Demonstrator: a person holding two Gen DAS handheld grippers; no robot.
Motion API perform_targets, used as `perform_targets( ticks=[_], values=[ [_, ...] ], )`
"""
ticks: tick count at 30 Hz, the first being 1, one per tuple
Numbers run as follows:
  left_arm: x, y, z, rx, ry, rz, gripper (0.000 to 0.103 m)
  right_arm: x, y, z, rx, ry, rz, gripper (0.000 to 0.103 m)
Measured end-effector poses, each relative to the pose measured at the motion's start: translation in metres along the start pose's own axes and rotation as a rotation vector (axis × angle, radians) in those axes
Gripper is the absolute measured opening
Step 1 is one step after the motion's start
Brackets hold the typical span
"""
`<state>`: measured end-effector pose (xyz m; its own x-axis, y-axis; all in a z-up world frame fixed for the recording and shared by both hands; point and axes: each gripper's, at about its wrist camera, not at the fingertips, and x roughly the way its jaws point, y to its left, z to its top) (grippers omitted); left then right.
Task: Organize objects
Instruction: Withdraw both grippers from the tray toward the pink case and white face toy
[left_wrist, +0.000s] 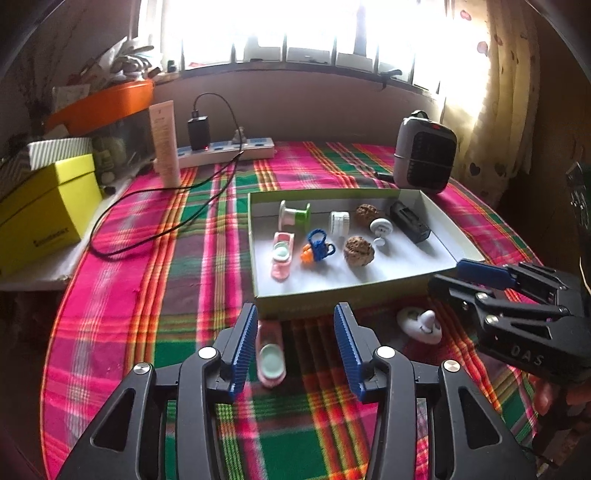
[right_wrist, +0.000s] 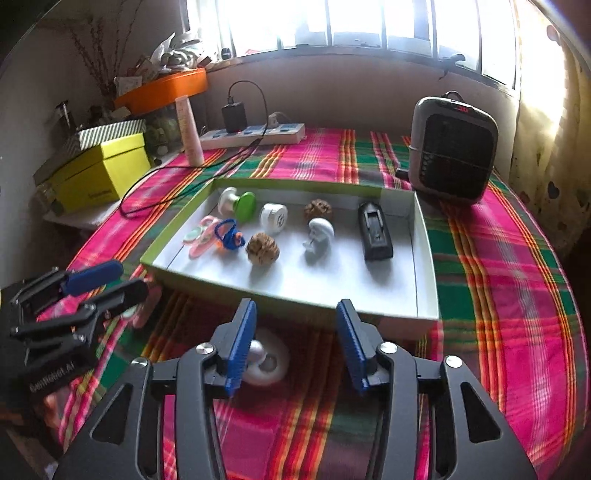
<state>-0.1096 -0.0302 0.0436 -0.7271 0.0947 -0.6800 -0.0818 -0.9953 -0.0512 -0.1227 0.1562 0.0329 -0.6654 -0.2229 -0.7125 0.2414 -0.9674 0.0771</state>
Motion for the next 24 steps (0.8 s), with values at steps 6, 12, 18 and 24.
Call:
perform_targets(
  ticks=[6, 12, 18, 24],
  values=[
    [-0.002, 0.003, -0.008, -0.011, 0.013, -0.006, 0.042, -0.001, 0.0, -0.007, 0.008, 0.008, 0.006, 0.047],
    [-0.003, 0.003, -0.015, -0.014, 0.02, -0.011, 0.043, -0.003, 0.004, -0.012, -0.001, 0.009, 0.021, 0.047],
    [-0.004, 0.007, -0.021, -0.023, 0.031, -0.007, 0.045, -0.001, 0.007, -0.018, -0.005, 0.022, 0.036, 0.047],
    [-0.002, 0.013, -0.025, -0.037, 0.041, -0.006, 0.045, 0.001, 0.01, -0.02, -0.01, 0.036, 0.039, 0.048]
  ],
)
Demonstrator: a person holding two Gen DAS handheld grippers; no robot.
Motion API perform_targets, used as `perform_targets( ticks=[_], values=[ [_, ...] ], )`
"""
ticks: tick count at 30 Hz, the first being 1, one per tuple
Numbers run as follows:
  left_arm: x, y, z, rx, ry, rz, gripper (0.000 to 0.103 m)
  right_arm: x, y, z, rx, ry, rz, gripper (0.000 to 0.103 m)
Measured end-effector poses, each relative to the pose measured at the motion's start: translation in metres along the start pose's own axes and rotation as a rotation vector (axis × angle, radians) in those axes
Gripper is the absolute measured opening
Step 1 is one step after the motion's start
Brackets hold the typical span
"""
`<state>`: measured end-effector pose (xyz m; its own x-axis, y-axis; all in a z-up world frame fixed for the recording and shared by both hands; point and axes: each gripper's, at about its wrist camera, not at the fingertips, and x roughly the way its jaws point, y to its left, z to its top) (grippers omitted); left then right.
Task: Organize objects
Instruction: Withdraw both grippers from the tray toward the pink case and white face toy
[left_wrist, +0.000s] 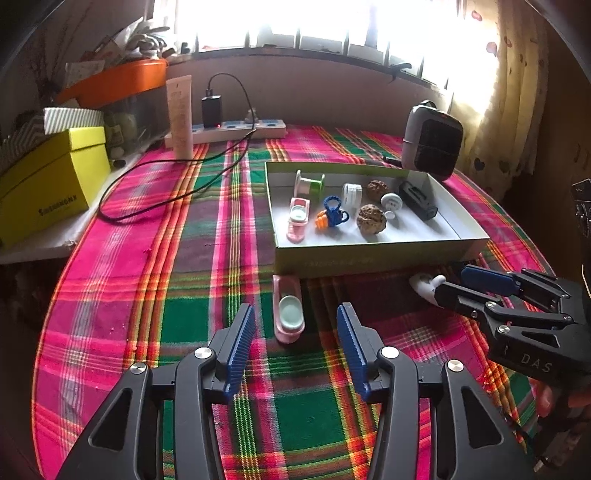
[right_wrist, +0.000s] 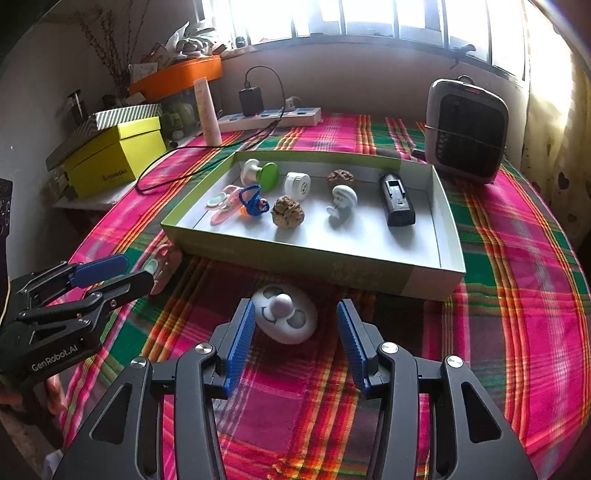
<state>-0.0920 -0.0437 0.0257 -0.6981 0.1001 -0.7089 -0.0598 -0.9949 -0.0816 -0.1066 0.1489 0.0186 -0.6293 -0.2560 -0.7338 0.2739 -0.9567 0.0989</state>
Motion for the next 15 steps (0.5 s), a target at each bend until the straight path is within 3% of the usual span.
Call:
perform_targets(
  ticks=[6, 15],
  values=[
    [0.007, 0.0, -0.002, -0.003, 0.023, -0.014, 0.047, 0.003, 0.003, 0.0, -0.018, 0.014, 0.004, 0.055],
    [0.015, 0.004, -0.002, -0.017, 0.039, -0.009, 0.047, 0.01, 0.009, -0.001, -0.049, 0.049, -0.01, 0.055]
  ],
)
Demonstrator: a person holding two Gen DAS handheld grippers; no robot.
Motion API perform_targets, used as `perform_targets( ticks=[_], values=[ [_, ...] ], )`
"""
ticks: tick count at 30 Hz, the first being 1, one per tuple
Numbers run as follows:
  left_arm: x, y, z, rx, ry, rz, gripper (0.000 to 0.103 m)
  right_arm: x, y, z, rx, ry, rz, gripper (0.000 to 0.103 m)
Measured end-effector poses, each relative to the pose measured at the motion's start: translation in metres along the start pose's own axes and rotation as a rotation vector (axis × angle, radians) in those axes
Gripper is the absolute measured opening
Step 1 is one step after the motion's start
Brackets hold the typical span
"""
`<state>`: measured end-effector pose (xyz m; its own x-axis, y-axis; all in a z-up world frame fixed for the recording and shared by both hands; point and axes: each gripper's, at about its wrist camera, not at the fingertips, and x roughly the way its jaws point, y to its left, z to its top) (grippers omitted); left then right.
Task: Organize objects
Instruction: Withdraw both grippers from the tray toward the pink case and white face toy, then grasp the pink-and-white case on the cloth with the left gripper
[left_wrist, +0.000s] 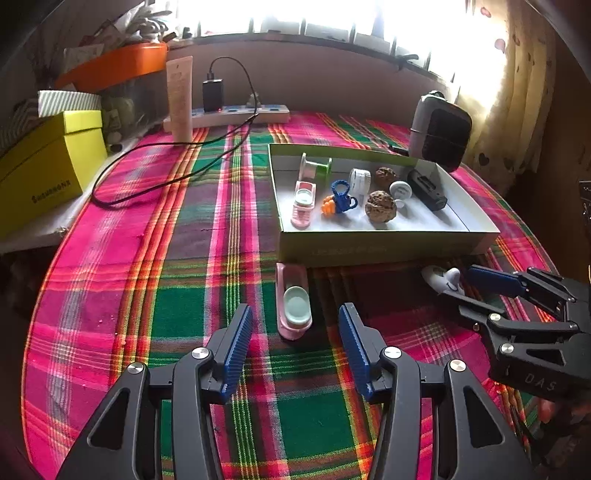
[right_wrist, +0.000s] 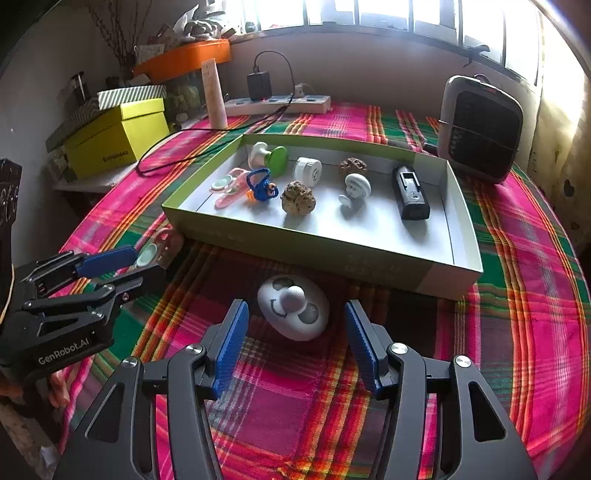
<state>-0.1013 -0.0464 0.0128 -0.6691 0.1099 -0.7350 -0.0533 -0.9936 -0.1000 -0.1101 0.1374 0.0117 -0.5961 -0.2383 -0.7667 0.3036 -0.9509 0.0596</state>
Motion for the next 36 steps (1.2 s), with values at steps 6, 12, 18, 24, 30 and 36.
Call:
perform_targets(
  ticks=[6, 12, 18, 24, 30, 36],
  values=[
    [0.007, 0.002, 0.002, -0.01, 0.023, 0.001, 0.047, 0.004, 0.001, 0.001, -0.017, 0.016, -0.029, 0.055],
    [0.012, 0.0, 0.004, 0.0, 0.039, 0.002, 0.047, 0.008, 0.0, 0.003, -0.027, 0.032, -0.048, 0.055],
    [0.014, 0.0, 0.006, 0.002, 0.039, 0.004, 0.047, 0.012, 0.0, 0.003, -0.038, 0.045, -0.059, 0.055],
    [0.015, -0.001, 0.007, 0.008, 0.041, 0.015, 0.047, 0.014, 0.0, 0.004, -0.037, 0.045, -0.057, 0.055],
    [0.019, -0.001, 0.01, 0.004, 0.042, 0.022, 0.047, 0.015, -0.001, 0.005, -0.036, 0.043, -0.055, 0.055],
    [0.019, -0.001, 0.01, 0.005, 0.042, 0.022, 0.047, 0.015, -0.002, 0.005, -0.037, 0.041, -0.054, 0.055]
  ],
)
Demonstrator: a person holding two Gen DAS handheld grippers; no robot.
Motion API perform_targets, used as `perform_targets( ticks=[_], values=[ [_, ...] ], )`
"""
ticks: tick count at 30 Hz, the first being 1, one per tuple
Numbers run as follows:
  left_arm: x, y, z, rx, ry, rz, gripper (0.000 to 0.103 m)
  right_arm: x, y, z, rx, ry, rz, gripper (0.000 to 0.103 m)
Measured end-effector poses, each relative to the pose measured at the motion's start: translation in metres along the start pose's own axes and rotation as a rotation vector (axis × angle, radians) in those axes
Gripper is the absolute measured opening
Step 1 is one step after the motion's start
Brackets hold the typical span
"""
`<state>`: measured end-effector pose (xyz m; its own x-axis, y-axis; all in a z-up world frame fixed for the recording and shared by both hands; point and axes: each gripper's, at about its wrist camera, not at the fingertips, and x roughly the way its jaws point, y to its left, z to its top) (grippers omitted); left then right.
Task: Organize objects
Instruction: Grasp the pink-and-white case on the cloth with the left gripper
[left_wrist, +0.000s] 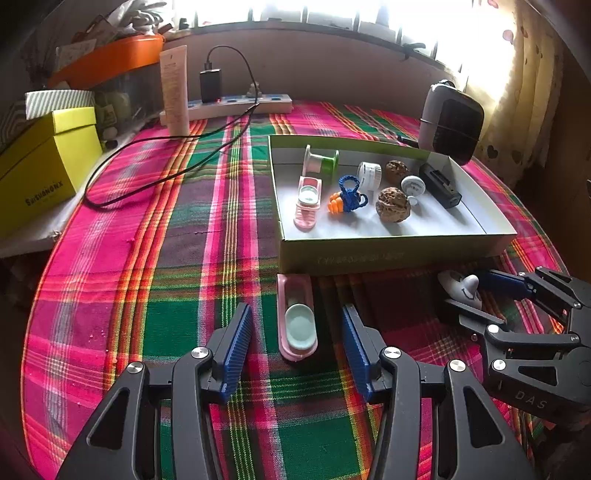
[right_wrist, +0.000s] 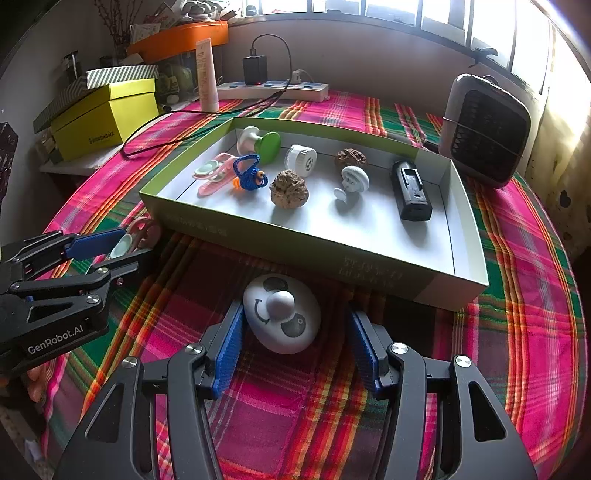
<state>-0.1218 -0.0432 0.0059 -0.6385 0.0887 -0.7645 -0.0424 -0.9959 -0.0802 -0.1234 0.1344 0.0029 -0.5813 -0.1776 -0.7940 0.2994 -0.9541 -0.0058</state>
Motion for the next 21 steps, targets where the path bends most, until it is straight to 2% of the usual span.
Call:
perform_targets(
  ticks=[3, 17, 21],
  values=[
    [0.0, -0.0003, 0.0, 0.001, 0.0, 0.003, 0.047, 0.0, 0.0, -0.0001, 0.0, 0.0, 0.0, 0.055],
    [-0.0003, 0.0085, 0.0022, -0.023, -0.006, 0.027, 0.021, -0.0005, 0.0006, -0.0001, -0.001, 0.0, 0.0, 0.054],
    [0.0001, 0.0082, 0.0019, -0.024, -0.005, 0.028, 0.017, -0.0006, 0.0006, -0.0003, 0.0, 0.0, 0.0, 0.054]
  ],
)
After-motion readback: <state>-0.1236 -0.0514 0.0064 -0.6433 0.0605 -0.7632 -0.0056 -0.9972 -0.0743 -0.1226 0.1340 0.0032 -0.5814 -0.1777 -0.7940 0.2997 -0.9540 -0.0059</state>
